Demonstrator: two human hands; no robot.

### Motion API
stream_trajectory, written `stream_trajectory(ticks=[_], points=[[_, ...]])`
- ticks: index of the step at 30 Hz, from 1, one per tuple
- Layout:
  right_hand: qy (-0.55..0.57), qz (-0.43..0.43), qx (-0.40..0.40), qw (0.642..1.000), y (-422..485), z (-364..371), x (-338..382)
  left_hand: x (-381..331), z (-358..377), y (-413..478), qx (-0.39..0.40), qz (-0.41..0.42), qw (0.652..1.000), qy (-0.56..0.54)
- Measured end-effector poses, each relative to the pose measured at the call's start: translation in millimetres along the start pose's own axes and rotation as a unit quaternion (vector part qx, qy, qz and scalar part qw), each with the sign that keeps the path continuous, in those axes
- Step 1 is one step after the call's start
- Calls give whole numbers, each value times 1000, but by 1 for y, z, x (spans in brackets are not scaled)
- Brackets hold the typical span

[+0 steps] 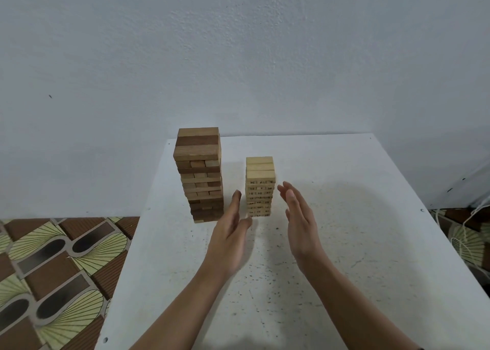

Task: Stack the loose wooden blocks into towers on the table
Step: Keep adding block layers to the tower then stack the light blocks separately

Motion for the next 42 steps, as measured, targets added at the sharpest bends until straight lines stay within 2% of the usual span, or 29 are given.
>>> stream_trajectory(ticks=[4,11,25,29,33,38,42], points=[[-8,22,28,999,-4,3,-10,10,3,4,12,0,1000,4],[1,11,78,997,0,12,-7,11,5,8,26,18,1000,5],[2,9,94,996,3,18,-8,15,8,12,39,24,998,31],[10,2,77,997,5,16,-3,9,7,10,30,23,999,26],[29,-19,69,997,10,14,12,-7,6,11,24,49,999,-3],[38,-40,97,994,12,19,23,-16,9,13,29,79,996,-33],[40,-48,104,993,11,23,24,-13,9,12,29,75,996,-44]])
Point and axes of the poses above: each hand's wrist, its own y-axis towards the middle knuckle, its own z-axis out of the palm, x = y × z, the point moved 3 cm from there along y, towards the middle knuckle
